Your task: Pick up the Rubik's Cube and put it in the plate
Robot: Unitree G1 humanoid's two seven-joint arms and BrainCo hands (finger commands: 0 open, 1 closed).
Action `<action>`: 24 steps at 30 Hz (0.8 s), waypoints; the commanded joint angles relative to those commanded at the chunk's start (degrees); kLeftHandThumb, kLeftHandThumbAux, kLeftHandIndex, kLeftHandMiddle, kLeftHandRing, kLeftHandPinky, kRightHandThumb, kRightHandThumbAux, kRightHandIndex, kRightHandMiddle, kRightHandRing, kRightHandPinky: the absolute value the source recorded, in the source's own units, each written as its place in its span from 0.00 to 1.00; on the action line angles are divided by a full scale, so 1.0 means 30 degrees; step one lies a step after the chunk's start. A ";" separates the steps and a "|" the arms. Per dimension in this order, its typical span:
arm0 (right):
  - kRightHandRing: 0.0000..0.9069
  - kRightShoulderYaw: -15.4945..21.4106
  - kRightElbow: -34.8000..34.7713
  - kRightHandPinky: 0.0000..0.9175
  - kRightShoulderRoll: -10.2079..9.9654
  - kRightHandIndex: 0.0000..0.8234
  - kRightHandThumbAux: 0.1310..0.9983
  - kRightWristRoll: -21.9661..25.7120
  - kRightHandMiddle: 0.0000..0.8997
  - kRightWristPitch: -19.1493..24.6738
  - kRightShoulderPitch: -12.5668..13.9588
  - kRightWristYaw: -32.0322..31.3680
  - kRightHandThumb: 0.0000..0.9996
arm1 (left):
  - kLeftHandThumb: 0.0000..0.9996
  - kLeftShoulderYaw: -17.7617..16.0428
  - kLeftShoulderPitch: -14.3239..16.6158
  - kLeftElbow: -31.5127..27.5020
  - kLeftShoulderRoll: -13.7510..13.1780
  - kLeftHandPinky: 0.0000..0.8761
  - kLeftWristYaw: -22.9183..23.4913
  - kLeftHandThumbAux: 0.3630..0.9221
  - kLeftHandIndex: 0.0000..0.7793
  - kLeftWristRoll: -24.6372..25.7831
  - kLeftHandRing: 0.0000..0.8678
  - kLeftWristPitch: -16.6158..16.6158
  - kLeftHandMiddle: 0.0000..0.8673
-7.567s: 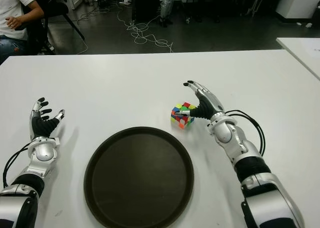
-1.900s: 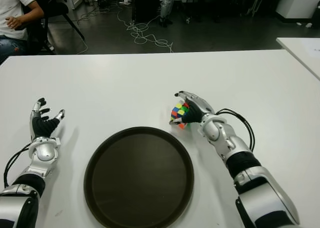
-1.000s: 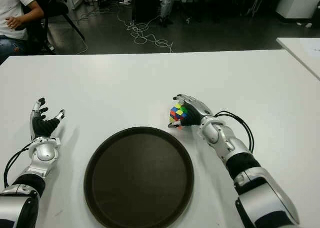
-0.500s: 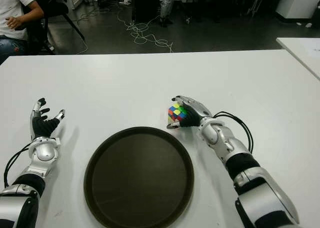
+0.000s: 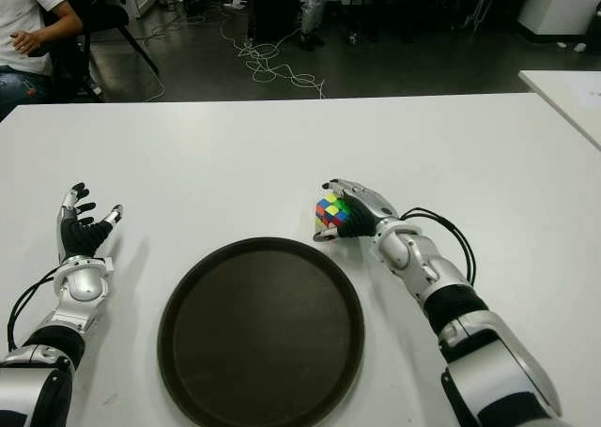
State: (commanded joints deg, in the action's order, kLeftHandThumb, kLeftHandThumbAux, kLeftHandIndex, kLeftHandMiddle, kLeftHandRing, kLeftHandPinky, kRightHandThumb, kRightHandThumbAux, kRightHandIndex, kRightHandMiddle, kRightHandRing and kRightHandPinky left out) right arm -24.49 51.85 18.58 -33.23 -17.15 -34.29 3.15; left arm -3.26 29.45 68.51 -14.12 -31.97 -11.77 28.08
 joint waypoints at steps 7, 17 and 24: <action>0.00 0.0058 0.0148 0.00 -0.0015 0.00 0.50 0.0071 0.00 -0.0114 -0.0040 -0.0044 0.00 | 0.01 -0.0170 0.0007 -0.0023 0.0098 0.32 0.0146 0.69 0.14 0.0252 0.24 0.0053 0.19; 0.00 0.0026 0.0112 0.00 0.0048 0.00 0.51 -0.0051 0.00 -0.0033 -0.0039 0.0006 0.00 | 0.01 -0.0133 -0.0006 -0.0050 0.0088 0.27 0.0133 0.68 0.13 0.0200 0.21 0.0086 0.18; 0.00 0.0040 0.0124 0.00 0.0063 0.00 0.52 -0.0048 0.00 0.0096 -0.0058 -0.0071 0.00 | 0.00 -0.0097 -0.0016 -0.0071 0.0081 0.24 0.0110 0.67 0.13 0.0154 0.20 0.0036 0.17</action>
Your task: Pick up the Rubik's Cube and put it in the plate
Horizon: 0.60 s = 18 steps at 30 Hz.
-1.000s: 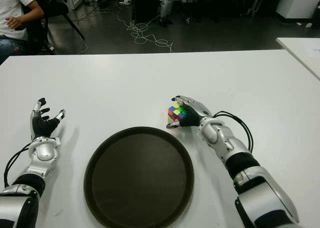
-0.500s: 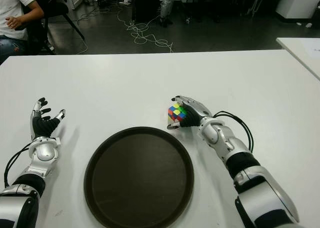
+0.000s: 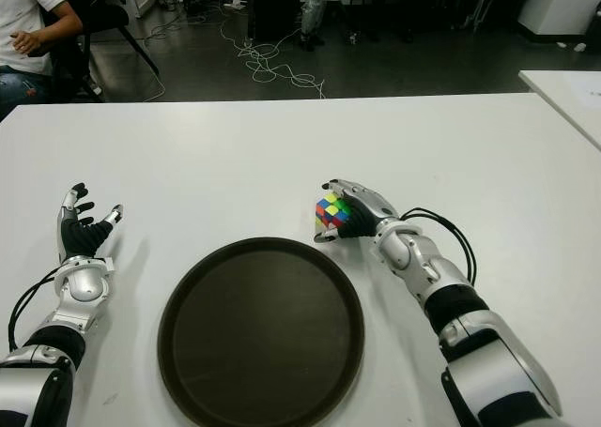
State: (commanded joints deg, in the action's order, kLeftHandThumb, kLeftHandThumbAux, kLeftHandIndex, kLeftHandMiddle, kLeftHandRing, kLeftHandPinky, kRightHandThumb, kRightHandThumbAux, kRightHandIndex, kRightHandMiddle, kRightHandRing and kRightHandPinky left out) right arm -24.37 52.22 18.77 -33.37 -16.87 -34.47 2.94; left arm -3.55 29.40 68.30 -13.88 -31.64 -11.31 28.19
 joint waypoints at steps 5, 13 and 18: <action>0.00 0.0108 -0.0018 0.00 -0.0046 0.00 0.53 0.0074 0.00 0.0128 0.0035 0.0173 0.00 | 0.00 -0.0098 -0.0001 -0.0005 0.0050 0.27 0.0123 0.67 0.13 0.0145 0.22 -0.0030 0.18; 0.22 0.0940 -0.0314 0.24 -0.0363 0.15 0.63 0.0795 0.19 0.0443 0.0367 0.1011 0.05 | 0.01 0.0005 -0.0003 0.0015 -0.0013 0.27 0.0116 0.67 0.14 0.0030 0.20 -0.0046 0.17; 0.53 0.1325 -0.0486 0.56 -0.0571 0.42 0.67 0.1157 0.49 0.0498 0.0538 0.1359 0.46 | 0.02 0.0033 -0.0017 0.0021 -0.0026 0.27 0.0118 0.68 0.14 0.0001 0.20 -0.0014 0.17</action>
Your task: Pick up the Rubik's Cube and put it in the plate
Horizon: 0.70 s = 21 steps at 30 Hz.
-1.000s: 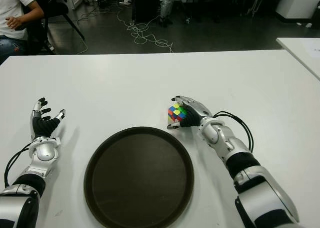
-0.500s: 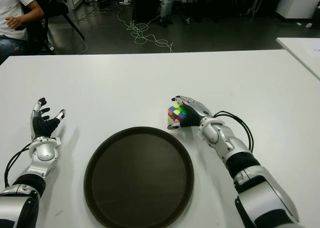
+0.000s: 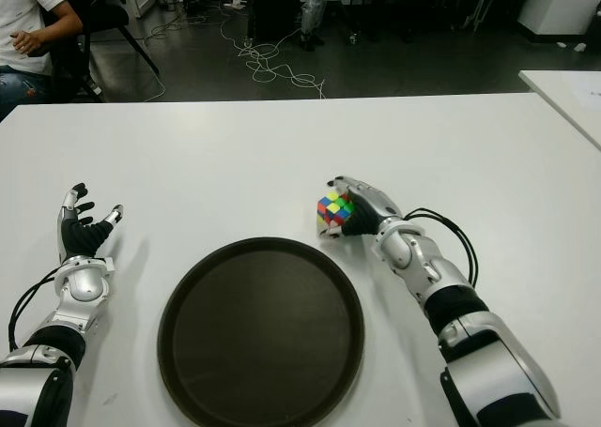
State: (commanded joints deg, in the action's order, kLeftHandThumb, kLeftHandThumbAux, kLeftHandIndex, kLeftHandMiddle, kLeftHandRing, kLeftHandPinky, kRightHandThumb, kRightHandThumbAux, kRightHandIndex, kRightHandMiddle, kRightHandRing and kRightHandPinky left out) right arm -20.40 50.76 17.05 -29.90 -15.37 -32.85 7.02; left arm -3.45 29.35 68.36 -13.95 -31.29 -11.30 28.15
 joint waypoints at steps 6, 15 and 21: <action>0.73 0.0245 -0.0273 0.70 -0.0150 0.51 0.68 0.0047 0.71 0.0356 0.0168 0.0460 0.67 | 0.01 0.0011 -0.0034 -0.0067 0.0028 0.24 -0.0062 0.67 0.13 -0.0011 0.20 0.0072 0.17; 0.76 0.0607 -0.0518 0.73 -0.0371 0.52 0.68 0.0348 0.75 0.1037 0.0255 0.0576 0.70 | 0.01 0.0070 0.0008 -0.0050 0.0008 0.25 -0.0238 0.70 0.14 -0.0128 0.20 0.0009 0.18; 0.77 0.0864 -0.0627 0.75 -0.0508 0.52 0.68 0.0625 0.76 0.1385 0.0284 0.0553 0.70 | 0.02 0.0022 0.0015 -0.0019 0.0013 0.29 -0.0131 0.71 0.14 -0.0049 0.21 0.0003 0.19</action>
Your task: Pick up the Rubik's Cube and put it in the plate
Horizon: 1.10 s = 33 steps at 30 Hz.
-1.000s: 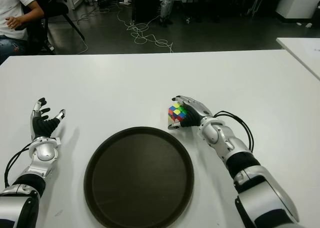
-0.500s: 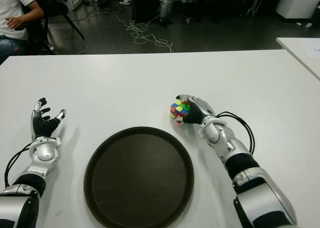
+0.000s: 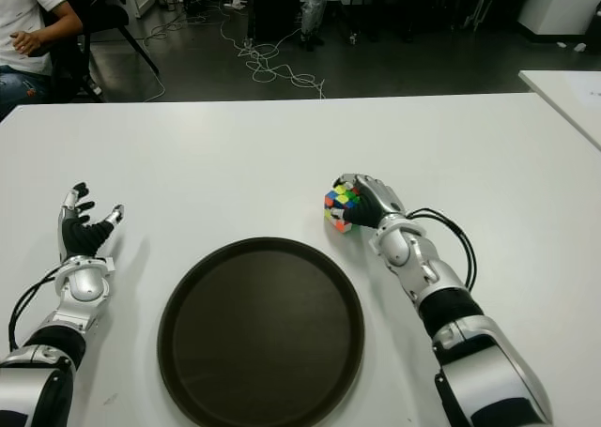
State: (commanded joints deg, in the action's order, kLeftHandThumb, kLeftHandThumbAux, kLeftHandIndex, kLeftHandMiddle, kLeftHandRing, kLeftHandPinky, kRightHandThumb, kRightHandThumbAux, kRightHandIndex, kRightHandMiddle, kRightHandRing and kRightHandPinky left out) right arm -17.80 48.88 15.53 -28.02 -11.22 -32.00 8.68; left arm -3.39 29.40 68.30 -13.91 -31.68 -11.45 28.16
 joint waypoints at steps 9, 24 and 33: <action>0.76 0.0319 -0.0222 0.74 -0.0149 0.52 0.68 0.0177 0.75 0.0303 0.0079 -0.0037 0.70 | 0.00 -0.0013 -0.0019 -0.0002 -0.0011 0.29 -0.0093 0.71 0.14 -0.0013 0.22 0.0076 0.18; 0.78 0.0376 -0.0295 0.76 -0.0102 0.52 0.68 0.0153 0.78 0.0175 0.0061 0.0235 0.70 | 0.01 -0.0258 0.0028 -0.0018 0.0083 0.22 0.0270 0.68 0.13 0.0345 0.18 -0.0166 0.16; 0.77 0.0472 -0.0417 0.76 -0.0130 0.52 0.68 0.0258 0.76 0.0141 0.0125 0.0323 0.70 | 0.00 -0.0224 -0.0049 -0.0072 0.0064 0.24 0.0304 0.68 0.13 0.0294 0.19 0.0086 0.17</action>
State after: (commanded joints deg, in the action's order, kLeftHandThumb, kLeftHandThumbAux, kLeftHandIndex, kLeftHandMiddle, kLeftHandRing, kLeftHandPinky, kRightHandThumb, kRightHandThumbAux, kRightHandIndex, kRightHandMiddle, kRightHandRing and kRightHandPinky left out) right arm -16.39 47.63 15.14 -27.25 -10.80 -31.63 9.64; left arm -4.06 29.25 68.09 -13.72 -30.77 -10.57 28.42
